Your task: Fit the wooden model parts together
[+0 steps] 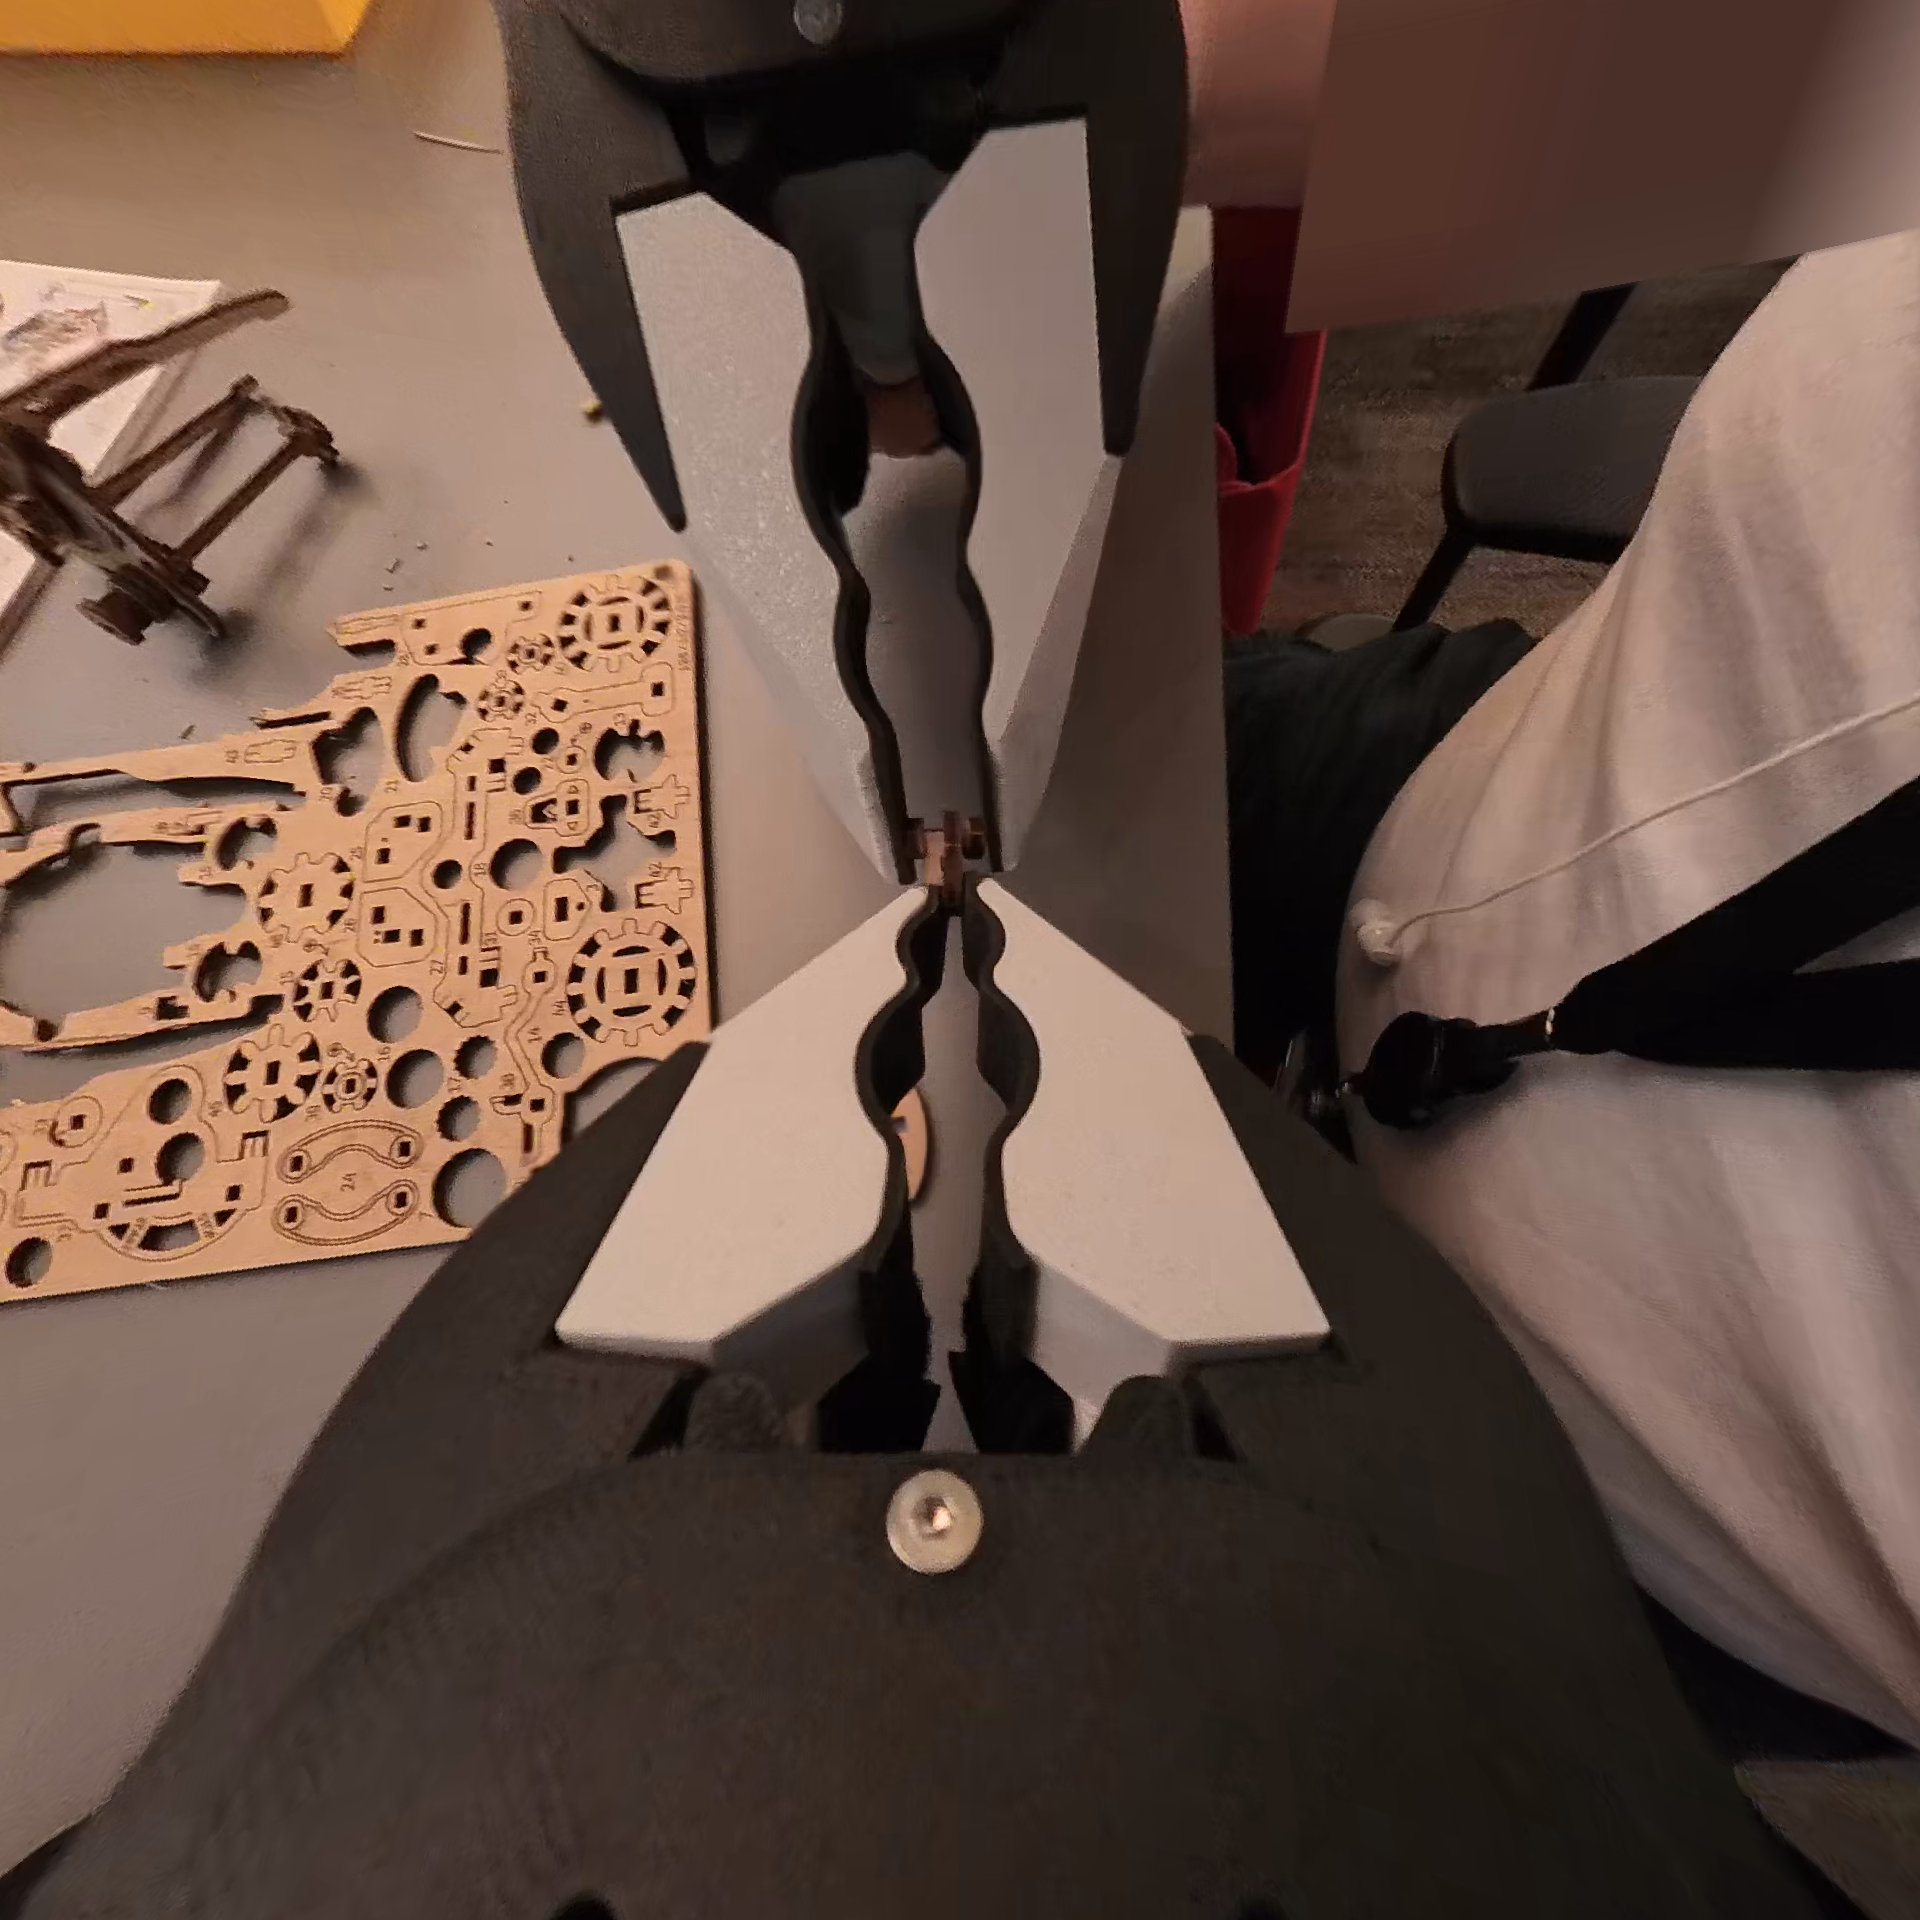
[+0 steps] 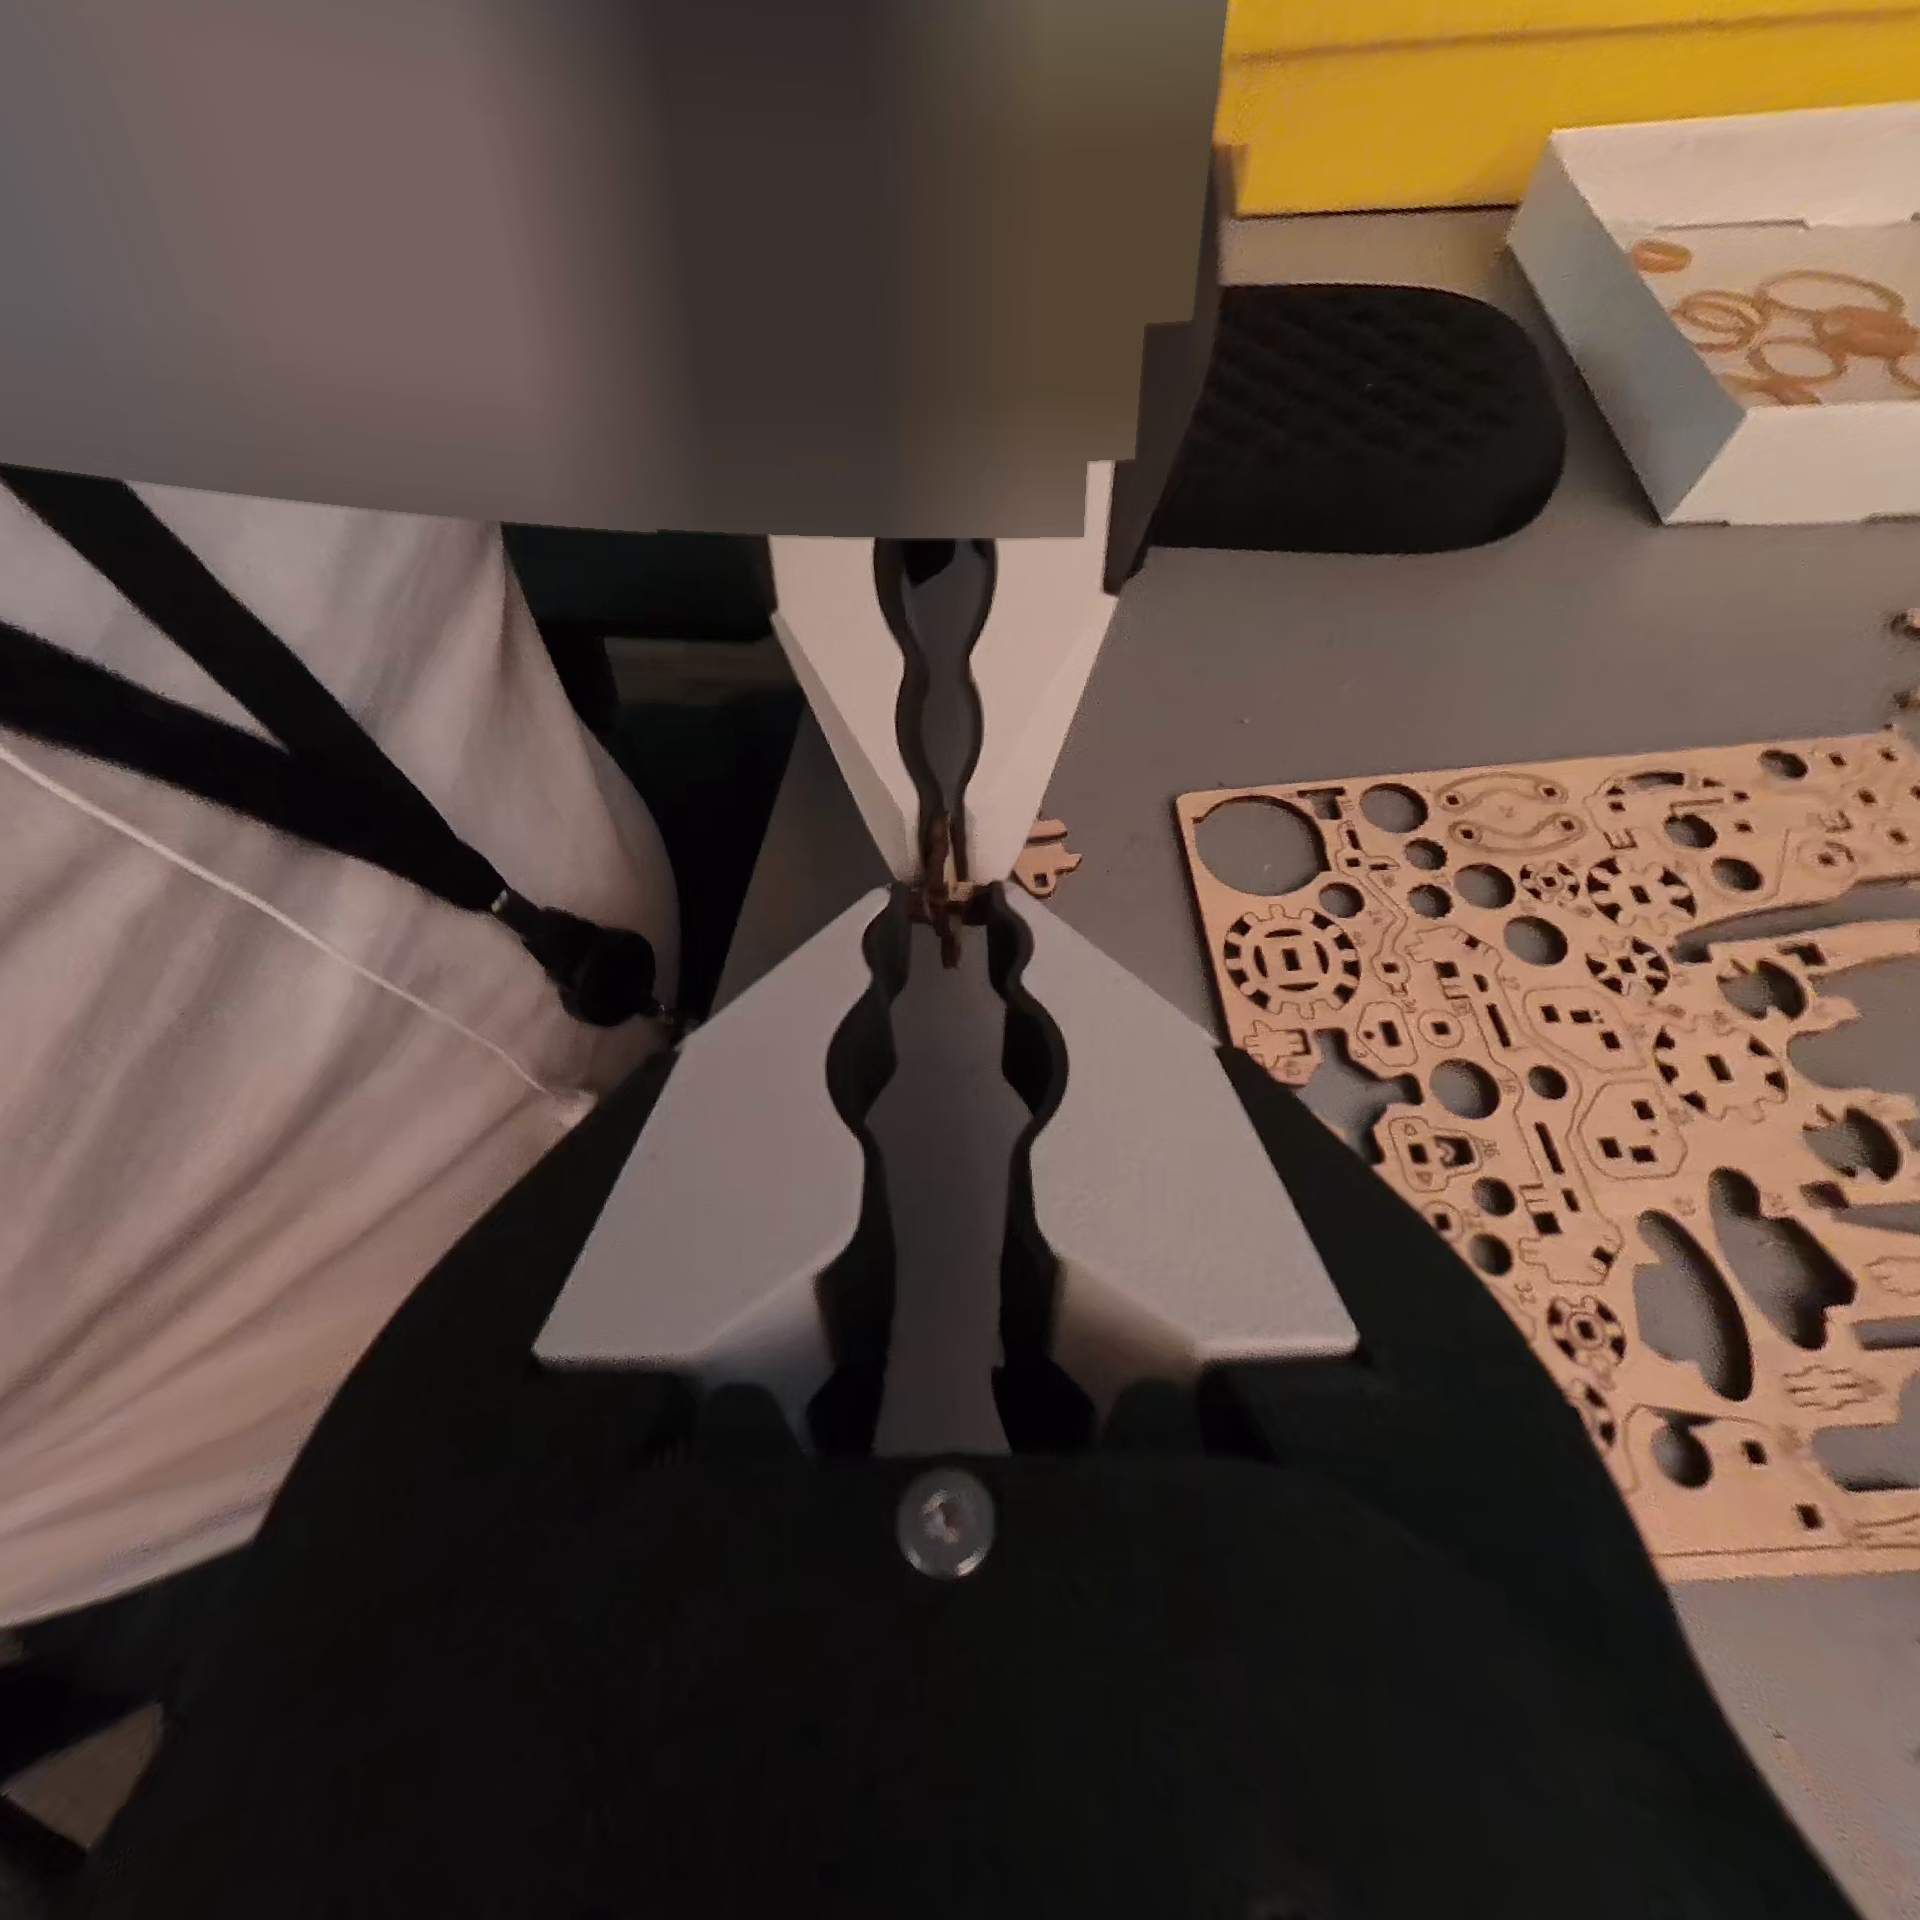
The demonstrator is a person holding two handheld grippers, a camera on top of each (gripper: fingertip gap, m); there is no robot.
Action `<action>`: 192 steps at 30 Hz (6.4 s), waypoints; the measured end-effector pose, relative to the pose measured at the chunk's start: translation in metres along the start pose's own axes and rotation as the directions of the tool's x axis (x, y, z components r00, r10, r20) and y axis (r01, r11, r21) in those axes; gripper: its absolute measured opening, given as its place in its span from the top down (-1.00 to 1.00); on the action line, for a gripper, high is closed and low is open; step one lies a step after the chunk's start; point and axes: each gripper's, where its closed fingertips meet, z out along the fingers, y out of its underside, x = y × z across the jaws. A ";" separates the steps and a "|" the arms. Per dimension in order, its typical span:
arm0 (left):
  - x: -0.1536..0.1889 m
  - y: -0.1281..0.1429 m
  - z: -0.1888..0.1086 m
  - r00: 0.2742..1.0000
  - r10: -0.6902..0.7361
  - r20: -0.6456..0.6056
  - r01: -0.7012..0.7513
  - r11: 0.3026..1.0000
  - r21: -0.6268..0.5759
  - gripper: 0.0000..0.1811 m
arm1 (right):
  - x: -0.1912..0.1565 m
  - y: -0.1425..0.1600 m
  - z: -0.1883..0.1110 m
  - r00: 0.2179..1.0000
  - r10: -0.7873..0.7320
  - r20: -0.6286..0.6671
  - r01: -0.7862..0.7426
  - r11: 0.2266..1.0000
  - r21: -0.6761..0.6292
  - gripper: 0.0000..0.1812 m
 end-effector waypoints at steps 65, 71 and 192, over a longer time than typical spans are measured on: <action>0.004 -0.008 0.000 0.997 -0.059 -0.039 0.061 0.997 0.056 0.99 | -0.003 -0.002 -0.004 1.000 -0.031 0.006 0.031 0.999 -0.016 0.88; 0.009 -0.001 0.004 0.999 -0.024 -0.036 0.025 1.000 0.019 0.99 | -0.007 0.004 0.000 1.000 0.003 0.029 -0.002 1.000 -0.024 0.88; -0.009 -0.057 -0.033 0.992 -0.127 -0.023 0.125 0.894 0.430 0.77 | -0.007 -0.040 -0.043 0.997 0.009 -0.079 0.013 0.960 0.279 0.99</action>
